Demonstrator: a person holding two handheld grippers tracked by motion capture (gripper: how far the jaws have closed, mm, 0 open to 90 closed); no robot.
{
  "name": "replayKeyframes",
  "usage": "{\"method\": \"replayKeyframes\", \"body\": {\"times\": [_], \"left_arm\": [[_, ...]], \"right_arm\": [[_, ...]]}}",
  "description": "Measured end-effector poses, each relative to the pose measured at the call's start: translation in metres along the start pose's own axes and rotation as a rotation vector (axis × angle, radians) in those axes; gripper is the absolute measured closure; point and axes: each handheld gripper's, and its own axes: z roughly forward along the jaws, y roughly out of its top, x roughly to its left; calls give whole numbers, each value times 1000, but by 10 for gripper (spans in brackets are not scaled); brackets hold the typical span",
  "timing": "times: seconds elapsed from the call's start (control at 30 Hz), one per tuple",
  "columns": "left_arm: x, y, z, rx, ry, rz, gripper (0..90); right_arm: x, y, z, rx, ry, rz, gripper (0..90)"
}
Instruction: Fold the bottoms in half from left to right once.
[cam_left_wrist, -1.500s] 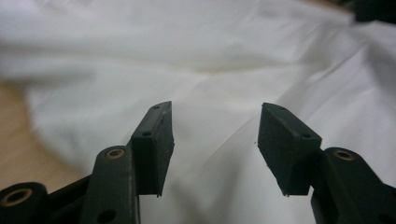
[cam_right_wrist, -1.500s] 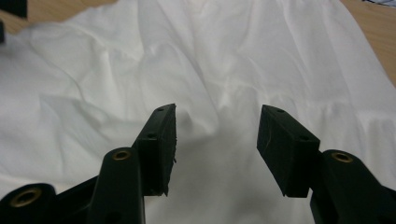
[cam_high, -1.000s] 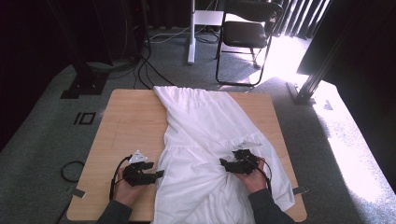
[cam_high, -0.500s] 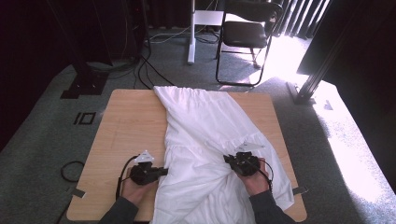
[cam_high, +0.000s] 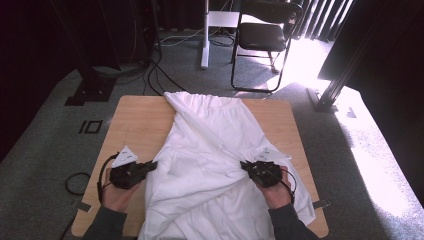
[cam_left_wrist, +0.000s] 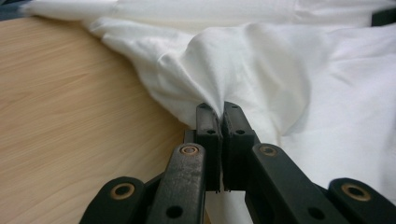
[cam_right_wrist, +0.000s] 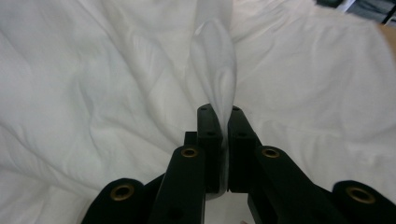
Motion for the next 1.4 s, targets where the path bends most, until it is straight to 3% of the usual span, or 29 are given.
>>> {"method": "replayKeyframes", "body": {"times": [0.07,0.13,0.2,0.23,0.27,0.3,0.33,0.4,0.47,0.53,0.6,0.7,0.73,0.77,0.83,0.9,0.93,1.1,1.13,1.27,1.4], "left_arm": [[-14,8,7,-31,-66,35,874],[-25,13,15,-59,-104,59,797],[-30,14,25,-51,-112,56,700],[-30,12,30,-42,-110,44,675],[-30,12,30,-42,-110,44,644],[-30,12,30,-42,-110,44,644],[-31,2,48,14,-105,22,604],[-29,-8,62,70,-84,22,527],[-27,-14,69,89,-81,-1,474],[-20,-28,87,140,-44,-45,410],[-19,-34,97,158,-56,-57,404],[-20,-36,102,172,-51,-50,406],[-26,-39,115,213,-42,-10,462],[-28,-40,118,226,-31,2,503],[-31,-41,123,243,-1,35,603],[-31,-41,123,243,-1,35,653],[-28,-40,125,245,24,34,741],[-20,-38,126,245,46,28,772],[-8,-35,125,251,81,25,772],[17,-28,124,270,161,13,780],[44,-21,127,276,215,-27,794]], "right_arm": [[-9,4,-18,-64,-27,13,866],[-18,7,-40,-129,-128,16,866],[-33,6,-58,-166,-221,28,866],[-45,3,-62,-159,-261,46,866],[-45,3,-62,-159,-261,46,866],[-59,-2,-64,-143,-269,98,866],[-84,-18,-59,-83,-285,170,864],[-102,-38,-44,-7,-282,211,859],[-115,-59,-27,62,-284,249,852],[-123,-75,-15,102,-290,286,836],[-127,-87,-8,132,-286,311,815],[-127,-90,-5,150,-288,310,795],[-126,-98,4,204,-305,294,731],[-126,-100,7,219,-308,295,714],[-124,-102,9,213,-321,292,704],[-124,-102,10,211,-326,286,704],[-123,-101,12,212,-329,281,707],[-123,-96,20,215,-328,286,711],[-123,-96,20,215,-328,286,709],[-120,-86,35,211,-315,264,682],[-121,-77,48,216,-295,234,673]]}}
